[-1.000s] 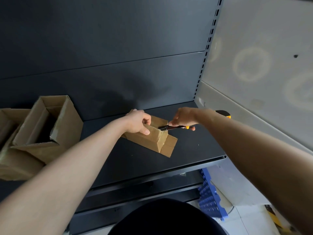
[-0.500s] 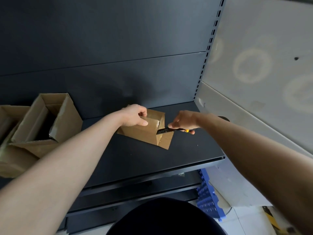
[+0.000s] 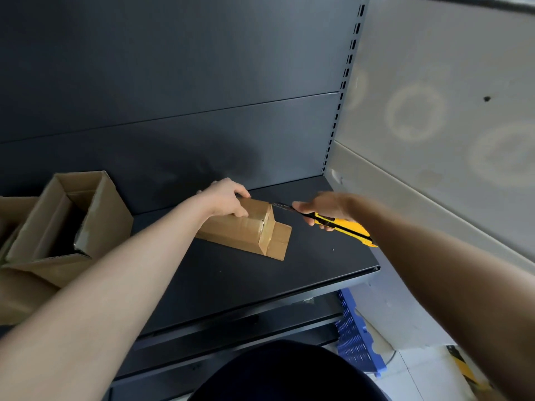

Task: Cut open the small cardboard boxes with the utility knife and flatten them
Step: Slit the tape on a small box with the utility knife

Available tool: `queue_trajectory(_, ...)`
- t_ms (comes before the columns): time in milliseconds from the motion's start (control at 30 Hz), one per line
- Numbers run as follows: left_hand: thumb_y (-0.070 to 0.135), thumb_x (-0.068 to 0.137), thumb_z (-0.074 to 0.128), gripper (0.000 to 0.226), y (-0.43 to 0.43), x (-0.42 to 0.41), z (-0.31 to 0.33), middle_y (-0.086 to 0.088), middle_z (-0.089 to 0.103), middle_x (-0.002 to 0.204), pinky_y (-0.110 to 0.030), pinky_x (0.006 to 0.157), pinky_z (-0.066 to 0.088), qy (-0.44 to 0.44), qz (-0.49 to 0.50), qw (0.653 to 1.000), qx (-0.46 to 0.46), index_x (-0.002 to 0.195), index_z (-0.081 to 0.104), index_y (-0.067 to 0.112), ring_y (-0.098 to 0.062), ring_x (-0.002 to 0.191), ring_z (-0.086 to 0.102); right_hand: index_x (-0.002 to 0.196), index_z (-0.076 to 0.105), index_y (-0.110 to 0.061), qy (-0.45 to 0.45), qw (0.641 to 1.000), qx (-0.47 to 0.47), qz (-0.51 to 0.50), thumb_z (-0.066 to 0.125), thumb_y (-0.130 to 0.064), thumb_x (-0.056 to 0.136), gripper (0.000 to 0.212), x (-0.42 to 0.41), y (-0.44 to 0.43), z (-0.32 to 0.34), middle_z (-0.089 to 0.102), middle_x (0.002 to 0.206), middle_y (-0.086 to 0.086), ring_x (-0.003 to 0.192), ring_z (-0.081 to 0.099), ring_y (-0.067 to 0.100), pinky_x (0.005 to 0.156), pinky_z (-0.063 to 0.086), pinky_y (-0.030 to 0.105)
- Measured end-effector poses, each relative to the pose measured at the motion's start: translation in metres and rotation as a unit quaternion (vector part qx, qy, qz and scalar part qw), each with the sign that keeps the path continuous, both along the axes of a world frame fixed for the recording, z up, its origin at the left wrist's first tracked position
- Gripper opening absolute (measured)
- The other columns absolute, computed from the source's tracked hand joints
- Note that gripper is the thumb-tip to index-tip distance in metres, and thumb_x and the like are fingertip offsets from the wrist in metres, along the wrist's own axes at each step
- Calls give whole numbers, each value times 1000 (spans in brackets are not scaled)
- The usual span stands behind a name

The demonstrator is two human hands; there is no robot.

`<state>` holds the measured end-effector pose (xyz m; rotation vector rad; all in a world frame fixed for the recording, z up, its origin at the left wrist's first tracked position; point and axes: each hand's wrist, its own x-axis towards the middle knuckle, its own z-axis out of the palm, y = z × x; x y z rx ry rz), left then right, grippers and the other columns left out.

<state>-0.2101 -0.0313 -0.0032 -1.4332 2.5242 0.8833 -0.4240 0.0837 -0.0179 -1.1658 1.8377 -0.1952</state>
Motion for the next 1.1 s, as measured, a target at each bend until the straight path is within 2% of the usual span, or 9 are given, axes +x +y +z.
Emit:
queue_trajectory(67,26,79,75,48,1,0,-1,2,52,133,-47,107,32,-11,-12,1000,-14,124,60,30,-24,122,46,68,54,-11,-4,1000,-12,11,44,-56,93,53,3,2,-3,54,65,5,58,49,20,61,45,28)
queue_trajectory(233,20,79,75,48,3,-4,2,-2,55,133,-35,97,41,6,-80,992,-98,125,61,23,-22,120,52,67,52,-9,36,996,-53,64,51,-52,91,50,9,6,-10,55,64,5,59,49,20,68,44,31)
queue_trajectory(367,20,82,73,53,1,0,3,-2,52,138,-36,102,40,-37,-135,984,-110,131,56,24,-22,125,49,73,60,-8,82,992,-69,66,55,-56,87,50,14,6,-17,58,68,6,60,50,18,62,43,28)
queue_trajectory(500,21,84,70,55,2,-1,4,-4,51,139,-38,102,41,-74,-174,971,-146,135,51,25,-24,126,49,70,61,-10,82,992,-68,65,59,-58,84,50,18,4,-23,58,64,3,56,51,16,57,43,25)
queue_trajectory(667,26,84,71,55,1,1,3,-4,51,139,-37,101,41,-69,-171,972,-146,135,51,23,-24,127,48,87,67,-7,134,986,-57,77,54,-62,84,57,25,0,-24,64,75,6,64,56,15,59,41,27)
queue_trajectory(767,27,84,70,55,0,1,4,-6,50,139,-37,99,42,-72,-172,971,-151,136,50,23,-25,126,48,81,64,-7,165,983,-37,76,47,-62,88,59,32,0,-23,60,66,3,59,55,16,57,40,28)
queue_trajectory(833,28,84,70,55,1,-1,4,-5,51,139,-37,98,43,-75,-174,969,-156,136,51,23,-25,126,48,79,60,-6,110,992,-9,57,46,-58,91,55,40,-1,-23,57,59,4,50,52,16,57,43,27)
queue_trajectory(933,28,84,70,54,1,-2,3,-4,53,137,-37,98,43,-75,-170,970,-157,135,52,23,-24,125,48,85,55,-7,-12,999,34,1,46,-49,95,45,55,-6,-21,53,62,5,49,47,16,50,44,25)
queue_trajectory(1100,27,85,70,53,1,-1,3,-5,53,136,-37,97,44,-71,-163,972,-153,134,52,23,-25,123,50,98,53,-7,-57,995,79,-28,47,-46,96,39,61,-9,-12,51,66,8,48,46,15,43,44,22)
